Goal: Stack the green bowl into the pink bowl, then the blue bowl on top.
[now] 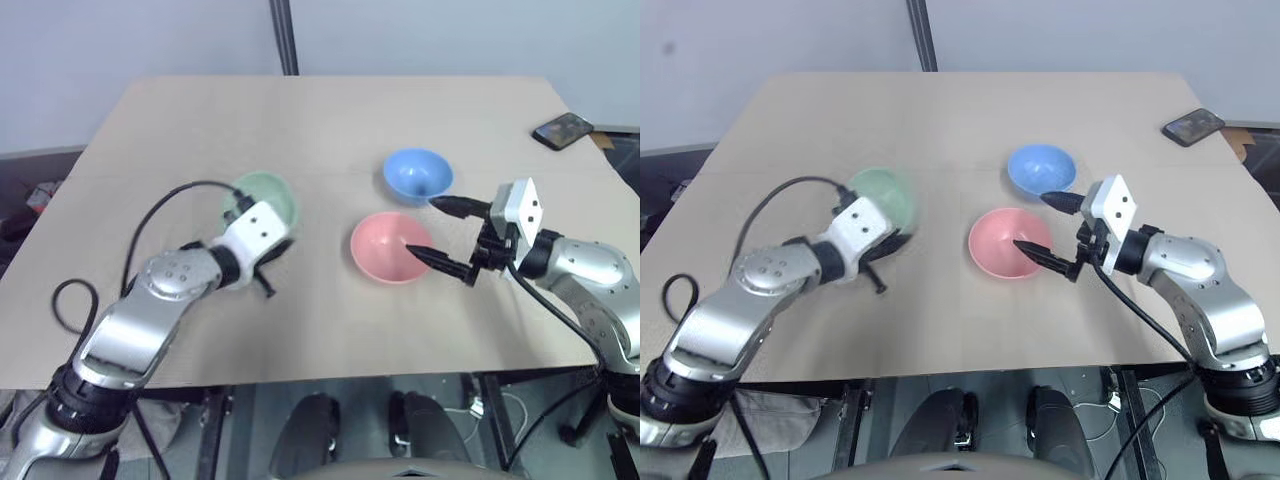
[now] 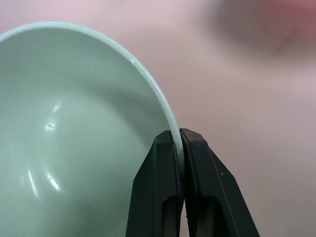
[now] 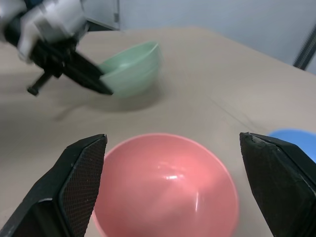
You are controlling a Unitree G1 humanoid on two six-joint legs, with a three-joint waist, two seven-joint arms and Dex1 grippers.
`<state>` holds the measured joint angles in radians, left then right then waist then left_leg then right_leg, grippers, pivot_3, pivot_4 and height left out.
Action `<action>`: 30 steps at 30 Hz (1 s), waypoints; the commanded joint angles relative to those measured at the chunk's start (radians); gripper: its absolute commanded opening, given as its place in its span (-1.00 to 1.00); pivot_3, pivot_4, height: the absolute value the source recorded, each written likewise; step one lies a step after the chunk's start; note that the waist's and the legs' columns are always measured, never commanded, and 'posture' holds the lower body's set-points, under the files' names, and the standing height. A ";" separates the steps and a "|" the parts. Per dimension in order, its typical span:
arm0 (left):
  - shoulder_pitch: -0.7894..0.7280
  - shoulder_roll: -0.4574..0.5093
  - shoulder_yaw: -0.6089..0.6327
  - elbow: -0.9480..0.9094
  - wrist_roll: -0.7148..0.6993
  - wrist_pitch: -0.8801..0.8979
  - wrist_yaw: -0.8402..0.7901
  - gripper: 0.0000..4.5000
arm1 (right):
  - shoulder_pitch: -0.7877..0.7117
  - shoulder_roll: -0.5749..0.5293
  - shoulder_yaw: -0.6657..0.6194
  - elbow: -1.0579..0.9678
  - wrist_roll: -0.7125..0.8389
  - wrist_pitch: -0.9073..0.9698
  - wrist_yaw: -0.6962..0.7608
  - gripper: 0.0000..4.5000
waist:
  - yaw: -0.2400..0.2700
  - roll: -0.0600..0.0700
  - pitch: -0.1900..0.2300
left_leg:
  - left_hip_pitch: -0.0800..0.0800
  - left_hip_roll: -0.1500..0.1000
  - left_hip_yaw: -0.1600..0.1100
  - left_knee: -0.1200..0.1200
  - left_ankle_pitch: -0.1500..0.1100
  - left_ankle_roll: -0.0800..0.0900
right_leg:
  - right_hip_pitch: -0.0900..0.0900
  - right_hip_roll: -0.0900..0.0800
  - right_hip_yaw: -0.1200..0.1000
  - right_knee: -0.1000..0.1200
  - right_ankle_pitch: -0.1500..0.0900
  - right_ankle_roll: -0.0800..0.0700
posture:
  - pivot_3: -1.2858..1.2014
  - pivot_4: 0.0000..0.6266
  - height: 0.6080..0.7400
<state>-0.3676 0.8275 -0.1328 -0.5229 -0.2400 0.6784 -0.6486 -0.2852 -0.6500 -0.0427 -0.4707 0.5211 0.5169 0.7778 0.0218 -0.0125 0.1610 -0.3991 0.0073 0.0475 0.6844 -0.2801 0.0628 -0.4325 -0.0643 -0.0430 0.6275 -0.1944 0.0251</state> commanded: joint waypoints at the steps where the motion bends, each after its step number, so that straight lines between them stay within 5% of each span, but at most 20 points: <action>1: -0.121 -0.026 -0.065 0.042 -0.016 -0.127 -0.152 -0.93 | 0.024 -0.015 -0.075 -0.083 0.012 0.011 -0.051 1.00 | -0.001 0.000 0.000 | 0.000 -0.001 0.000 0.000 0.000 0.000 | 0.000 0.002 0.000 0.000 0.000 0.000 | 0.03 -0.52 1.00; 12: -0.367 -0.202 -0.299 0.395 0.104 -0.495 -0.464 -0.93 | 0.219 -0.055 -0.269 -0.248 0.046 0.080 -0.156 1.00 | -0.008 -0.001 0.000 | 0.001 0.000 0.003 0.001 -0.002 0.003 | 0.000 0.009 0.001 0.000 0.001 0.003 | 0.03 -0.52 1.00; 15: -0.391 -0.235 -0.286 0.431 0.084 -0.529 -0.513 -0.57 | 0.241 -0.058 -0.281 -0.268 0.051 0.084 -0.171 1.00 | -0.009 -0.001 0.001 | 0.001 0.000 0.003 0.001 -0.002 0.004 | 0.000 0.009 0.002 0.000 0.001 0.003 | 0.03 -0.52 1.00; 20: -0.378 -0.218 -0.194 0.402 0.013 -0.461 -0.534 0.39 | 0.237 -0.061 -0.261 -0.262 0.045 0.079 -0.173 1.00 | -0.008 -0.001 0.001 | 0.001 0.001 0.002 0.002 -0.002 0.005 | 0.000 0.010 0.002 0.001 0.001 0.003 | 0.03 -0.52 1.00; 26: -0.215 -0.141 0.041 0.254 -0.128 -0.216 -0.408 0.39 | 0.114 -0.093 -0.132 -0.124 -0.037 0.023 -0.109 1.00 | -0.025 -0.001 0.001 | 0.003 0.003 0.004 0.002 -0.002 0.004 | 0.000 0.011 0.004 0.001 0.001 0.004 | 0.03 -0.52 1.00; 30: -0.013 -0.167 0.277 0.177 -0.290 -0.160 -0.328 0.39 | -0.100 -0.095 0.058 0.158 -0.240 -0.106 -0.076 1.00 | -0.031 -0.001 0.001 | 0.003 0.003 0.003 0.003 -0.001 0.003 | 0.000 0.009 0.004 0.001 0.001 0.004 | 0.03 -0.52 1.00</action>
<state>-0.4132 0.6427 0.0475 -0.2895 -0.4769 0.4900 -1.0091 -0.3264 -0.7412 -0.0348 -0.4084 0.3666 0.4851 0.6895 -0.0095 -0.0138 0.1622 -0.3969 0.0103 0.0506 0.6877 -0.2803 0.0640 -0.4323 -0.0550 -0.0392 0.6290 -0.1932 0.0287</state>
